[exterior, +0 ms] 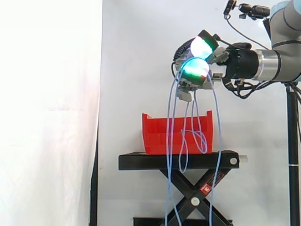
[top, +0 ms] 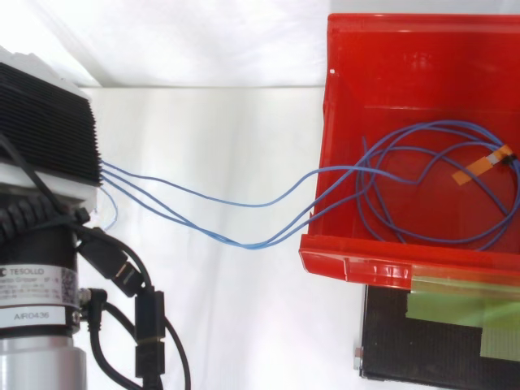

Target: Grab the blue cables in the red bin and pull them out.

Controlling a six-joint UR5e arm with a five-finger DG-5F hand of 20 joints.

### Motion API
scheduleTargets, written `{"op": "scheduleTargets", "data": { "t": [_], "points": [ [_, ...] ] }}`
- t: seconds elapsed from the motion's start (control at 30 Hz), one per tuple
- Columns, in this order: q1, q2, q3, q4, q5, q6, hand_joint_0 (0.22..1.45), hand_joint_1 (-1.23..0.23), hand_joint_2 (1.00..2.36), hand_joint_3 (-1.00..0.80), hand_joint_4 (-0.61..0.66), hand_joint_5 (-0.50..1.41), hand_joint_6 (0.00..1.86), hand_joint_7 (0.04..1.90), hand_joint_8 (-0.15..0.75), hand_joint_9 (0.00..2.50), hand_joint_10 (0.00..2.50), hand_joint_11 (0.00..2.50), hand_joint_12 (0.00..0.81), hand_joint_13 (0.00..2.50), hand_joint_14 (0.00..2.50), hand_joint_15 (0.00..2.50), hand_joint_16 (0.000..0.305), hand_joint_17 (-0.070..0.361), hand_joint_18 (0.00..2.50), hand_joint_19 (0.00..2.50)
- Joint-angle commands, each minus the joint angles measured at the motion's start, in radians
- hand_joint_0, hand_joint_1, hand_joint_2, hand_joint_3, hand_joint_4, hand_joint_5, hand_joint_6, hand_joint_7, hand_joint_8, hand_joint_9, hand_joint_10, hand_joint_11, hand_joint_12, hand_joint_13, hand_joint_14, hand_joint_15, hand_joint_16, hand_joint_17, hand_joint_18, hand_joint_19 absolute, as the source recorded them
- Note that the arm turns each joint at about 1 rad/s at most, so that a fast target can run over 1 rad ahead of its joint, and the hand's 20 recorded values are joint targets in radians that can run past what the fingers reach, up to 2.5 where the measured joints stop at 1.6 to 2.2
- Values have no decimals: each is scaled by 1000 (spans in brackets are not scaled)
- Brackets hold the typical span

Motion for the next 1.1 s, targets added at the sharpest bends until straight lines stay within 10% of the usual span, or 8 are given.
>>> {"op": "scheduleTargets", "data": {
  "t": [0.0,0.33,1.07],
  "points": [
    [-3,-1,0,0,-2,0,869,-900,1000,-1000,269,923,98,867,269,1130,0,1795,340,1095,1708,1269,41,92,780,1082],
    [-3,-1,0,0,-2,0,879,-971,1000,-1000,275,884,203,834,265,1103,0,1788,342,1089,1666,1291,41,92,778,1075],
    [-4,-1,0,0,-4,0,942,-1043,1000,-1000,239,581,1039,521,273,1024,184,1730,337,1066,1671,1285,42,94,775,1067]
  ]
}}
